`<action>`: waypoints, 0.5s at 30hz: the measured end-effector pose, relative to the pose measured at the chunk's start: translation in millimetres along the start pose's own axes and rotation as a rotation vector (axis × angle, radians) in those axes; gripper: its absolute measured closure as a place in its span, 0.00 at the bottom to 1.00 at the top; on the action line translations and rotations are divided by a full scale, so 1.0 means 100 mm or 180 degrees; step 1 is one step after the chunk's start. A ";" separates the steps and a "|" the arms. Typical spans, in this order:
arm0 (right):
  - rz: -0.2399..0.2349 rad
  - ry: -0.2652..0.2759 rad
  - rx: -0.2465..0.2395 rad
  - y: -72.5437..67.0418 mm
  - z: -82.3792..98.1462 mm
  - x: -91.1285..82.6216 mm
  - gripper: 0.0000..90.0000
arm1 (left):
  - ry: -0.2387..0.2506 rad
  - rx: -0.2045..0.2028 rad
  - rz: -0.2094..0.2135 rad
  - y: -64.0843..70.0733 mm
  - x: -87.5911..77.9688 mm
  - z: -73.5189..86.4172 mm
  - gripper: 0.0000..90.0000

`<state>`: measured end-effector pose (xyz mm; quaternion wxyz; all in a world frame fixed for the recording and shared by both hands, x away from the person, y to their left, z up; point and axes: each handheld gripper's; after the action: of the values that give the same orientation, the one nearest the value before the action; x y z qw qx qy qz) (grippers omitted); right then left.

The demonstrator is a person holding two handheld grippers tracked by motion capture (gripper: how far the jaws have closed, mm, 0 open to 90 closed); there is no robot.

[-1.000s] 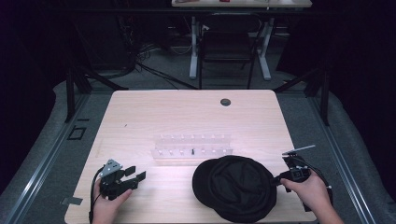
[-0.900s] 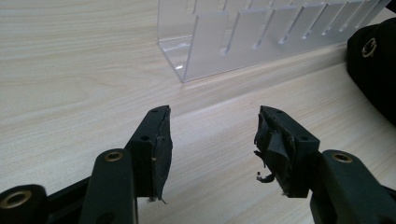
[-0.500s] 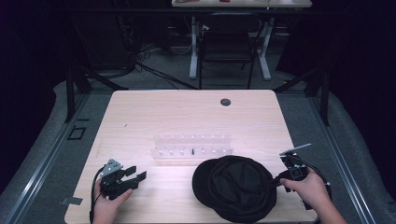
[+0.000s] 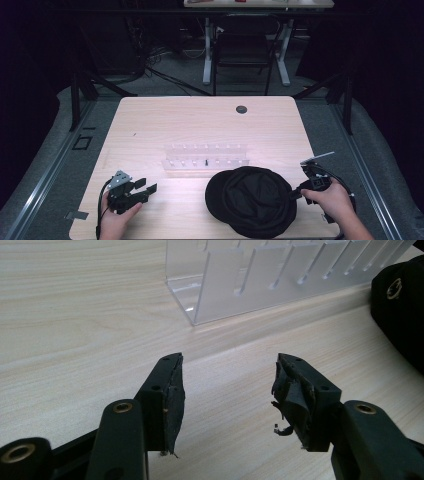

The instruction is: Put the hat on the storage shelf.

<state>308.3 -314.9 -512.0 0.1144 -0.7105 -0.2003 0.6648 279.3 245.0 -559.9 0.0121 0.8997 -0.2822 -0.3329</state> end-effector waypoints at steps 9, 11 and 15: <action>-0.0298 0.0103 0.0038 -0.02 0.00 -0.18 0.98 | 0.0010 0.0008 -0.0011 0.00 0.00 0.00 0.51; -0.0350 0.0120 0.0033 -0.03 0.01 -0.21 0.98 | 0.0011 0.0007 -0.0014 0.00 0.00 0.00 0.51; -0.0501 0.0154 0.0013 -0.05 0.01 -0.27 0.98 | 0.0010 0.0007 -0.0015 0.00 0.00 0.00 0.51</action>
<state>305.4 -322.4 -485.7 0.1724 -0.7082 -0.2514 0.6368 279.3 245.0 -560.1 0.0107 0.9009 -0.2804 -0.3311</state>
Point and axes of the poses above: each handheld gripper's, and its own axes: x roughly forward along the jaws, z roughly out of its underside, y roughly to its right, and after that the axes turned 2 degrees about -y, right-handed
